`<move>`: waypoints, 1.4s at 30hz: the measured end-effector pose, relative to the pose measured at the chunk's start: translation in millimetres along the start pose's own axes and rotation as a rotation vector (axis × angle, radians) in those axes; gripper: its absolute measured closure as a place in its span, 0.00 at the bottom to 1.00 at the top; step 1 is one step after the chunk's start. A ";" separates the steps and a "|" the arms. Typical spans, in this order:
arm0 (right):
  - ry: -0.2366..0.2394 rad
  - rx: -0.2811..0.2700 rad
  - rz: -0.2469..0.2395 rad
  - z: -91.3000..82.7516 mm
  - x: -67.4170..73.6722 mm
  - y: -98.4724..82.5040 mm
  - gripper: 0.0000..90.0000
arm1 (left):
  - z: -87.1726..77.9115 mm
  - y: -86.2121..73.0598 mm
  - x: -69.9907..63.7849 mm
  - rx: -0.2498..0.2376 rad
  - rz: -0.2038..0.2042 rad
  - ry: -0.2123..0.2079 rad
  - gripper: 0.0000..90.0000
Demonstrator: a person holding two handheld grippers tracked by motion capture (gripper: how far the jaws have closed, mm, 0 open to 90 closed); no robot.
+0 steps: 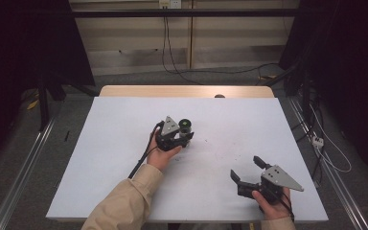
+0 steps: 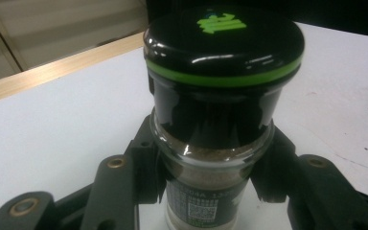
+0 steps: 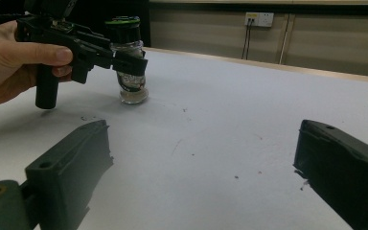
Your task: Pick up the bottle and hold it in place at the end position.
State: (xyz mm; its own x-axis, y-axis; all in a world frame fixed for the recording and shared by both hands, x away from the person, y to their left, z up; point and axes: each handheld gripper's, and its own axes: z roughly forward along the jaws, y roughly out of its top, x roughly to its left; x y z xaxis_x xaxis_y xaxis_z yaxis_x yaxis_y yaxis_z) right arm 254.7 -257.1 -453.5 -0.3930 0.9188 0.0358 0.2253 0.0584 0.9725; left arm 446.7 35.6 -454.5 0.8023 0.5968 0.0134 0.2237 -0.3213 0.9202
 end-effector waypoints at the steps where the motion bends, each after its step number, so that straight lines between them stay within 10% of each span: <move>1: 0.000 -0.001 0.000 0.1 0.1 0.0 0.05 | 0.1 0.0 -0.1 -0.001 -0.001 0.000 0.59; 42: 0.046 0.025 0.007 27.1 8.0 10.1 0.06 | 5.9 -4.5 -2.2 -0.012 -0.015 -0.011 0.59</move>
State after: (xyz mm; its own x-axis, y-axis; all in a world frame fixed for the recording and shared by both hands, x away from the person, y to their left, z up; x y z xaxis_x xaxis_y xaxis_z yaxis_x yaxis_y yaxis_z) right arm 278.0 -238.5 -449.7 -0.4313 0.9006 0.0541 0.2503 0.0619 0.9662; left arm 447.2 31.4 -461.0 0.8048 0.5935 -0.0050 0.2293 -0.3032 0.9250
